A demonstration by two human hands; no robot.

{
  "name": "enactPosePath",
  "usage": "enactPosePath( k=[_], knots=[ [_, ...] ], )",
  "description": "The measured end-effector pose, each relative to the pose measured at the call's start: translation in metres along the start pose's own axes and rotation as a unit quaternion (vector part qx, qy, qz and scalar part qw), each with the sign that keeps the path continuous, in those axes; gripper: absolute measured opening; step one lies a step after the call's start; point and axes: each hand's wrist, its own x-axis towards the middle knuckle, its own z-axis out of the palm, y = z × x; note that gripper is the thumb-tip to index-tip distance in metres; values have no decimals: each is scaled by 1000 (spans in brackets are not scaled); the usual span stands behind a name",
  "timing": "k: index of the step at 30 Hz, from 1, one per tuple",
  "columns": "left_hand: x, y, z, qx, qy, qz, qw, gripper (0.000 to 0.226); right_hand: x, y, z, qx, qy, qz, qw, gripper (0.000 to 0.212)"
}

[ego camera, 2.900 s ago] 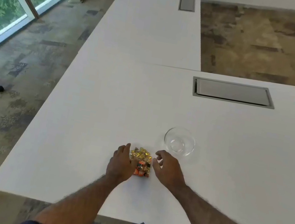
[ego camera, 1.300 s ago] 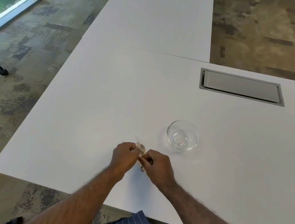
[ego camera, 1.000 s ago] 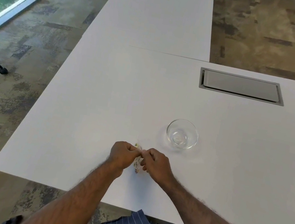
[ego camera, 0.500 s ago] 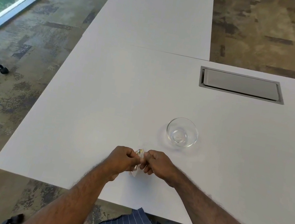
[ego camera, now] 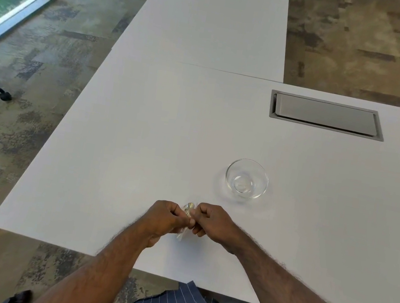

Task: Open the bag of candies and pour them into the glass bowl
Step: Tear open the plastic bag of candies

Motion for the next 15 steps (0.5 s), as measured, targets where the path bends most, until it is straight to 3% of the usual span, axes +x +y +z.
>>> enactPosePath(
  k=[7,15],
  knots=[
    [-1,0,-2,-116,-48,-40,991,21,3,-2,-4,-22,2,-4,1000,25],
    [1,4,2,-74,-5,-5,997,7,7,0,0,-34,34,6,999,15]
  ],
)
